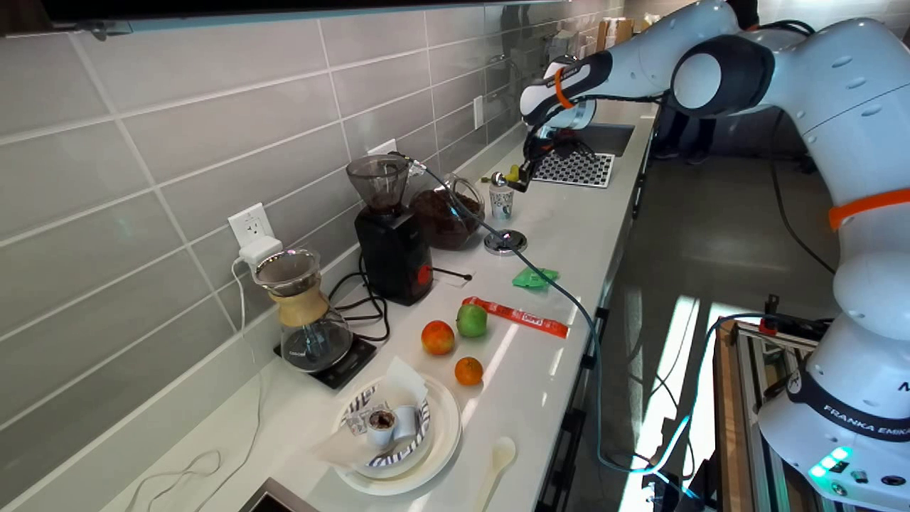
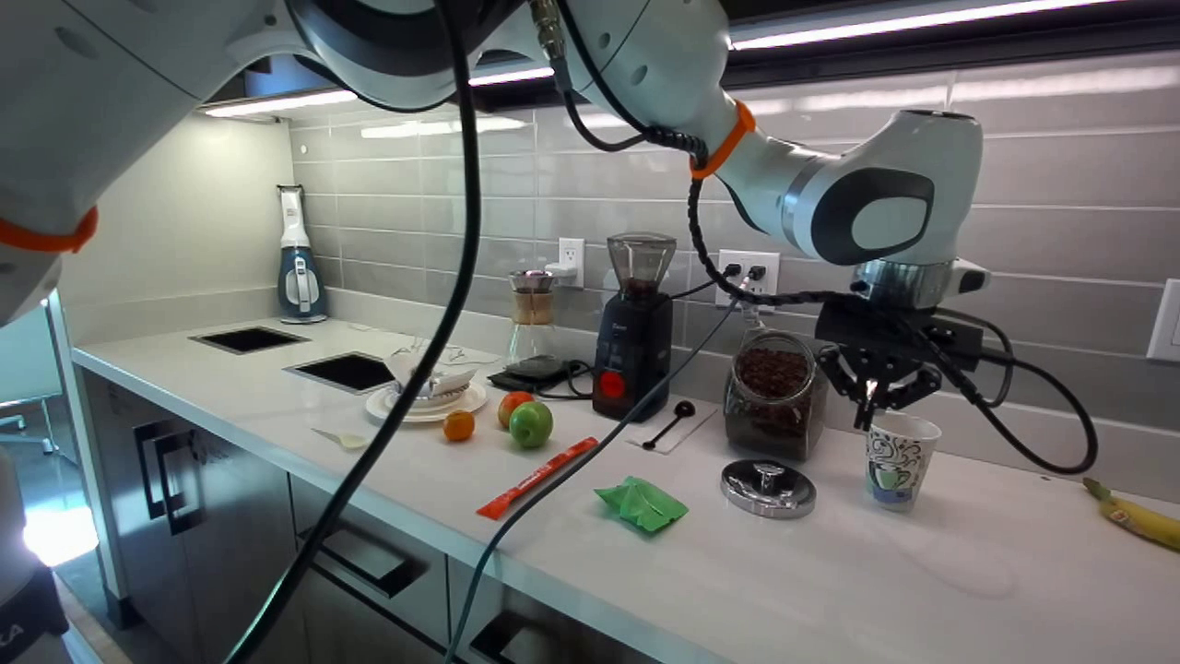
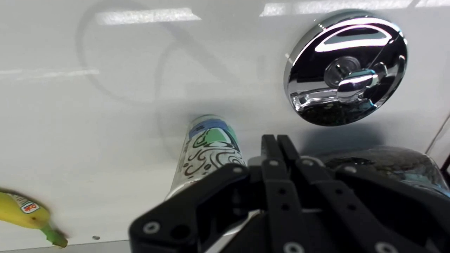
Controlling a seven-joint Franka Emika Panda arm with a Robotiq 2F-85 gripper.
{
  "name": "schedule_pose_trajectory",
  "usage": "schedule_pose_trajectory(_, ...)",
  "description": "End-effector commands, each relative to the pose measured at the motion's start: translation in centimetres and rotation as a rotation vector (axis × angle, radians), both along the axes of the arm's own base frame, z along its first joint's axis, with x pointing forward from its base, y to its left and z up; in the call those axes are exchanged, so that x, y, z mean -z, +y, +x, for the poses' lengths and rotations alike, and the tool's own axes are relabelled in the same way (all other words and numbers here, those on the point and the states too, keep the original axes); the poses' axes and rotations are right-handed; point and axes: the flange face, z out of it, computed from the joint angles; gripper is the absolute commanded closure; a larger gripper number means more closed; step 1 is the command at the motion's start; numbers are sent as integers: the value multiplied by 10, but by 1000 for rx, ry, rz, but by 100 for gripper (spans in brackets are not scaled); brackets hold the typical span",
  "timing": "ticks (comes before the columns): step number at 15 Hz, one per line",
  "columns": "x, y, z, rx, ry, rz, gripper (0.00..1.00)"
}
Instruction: Transfer a spoonful of contents from the container into the cup
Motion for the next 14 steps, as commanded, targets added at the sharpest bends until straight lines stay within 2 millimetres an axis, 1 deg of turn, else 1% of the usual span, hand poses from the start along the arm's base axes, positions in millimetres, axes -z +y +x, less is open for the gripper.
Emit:
schedule_pose_trajectory(1, -1, -7, 0, -3, -21, 44, 99)
schedule_pose_trajectory(4, -2, -9, 0, 26, -17, 8, 99)
schedule_pose_trajectory(5, -3, -5, -2, 10, -11, 4, 96)
schedule_pose_trajectory(8, -3, -6, -2, 14, -11, 3, 96)
schedule_pose_trajectory(9, -3, -6, -2, 15, -11, 3, 99)
schedule_pose_trajectory(10, -4, -3, -1, 12, -10, 22, 99)
schedule_pose_trajectory(14, -5, -5, -4, 15, 3, 69, 99)
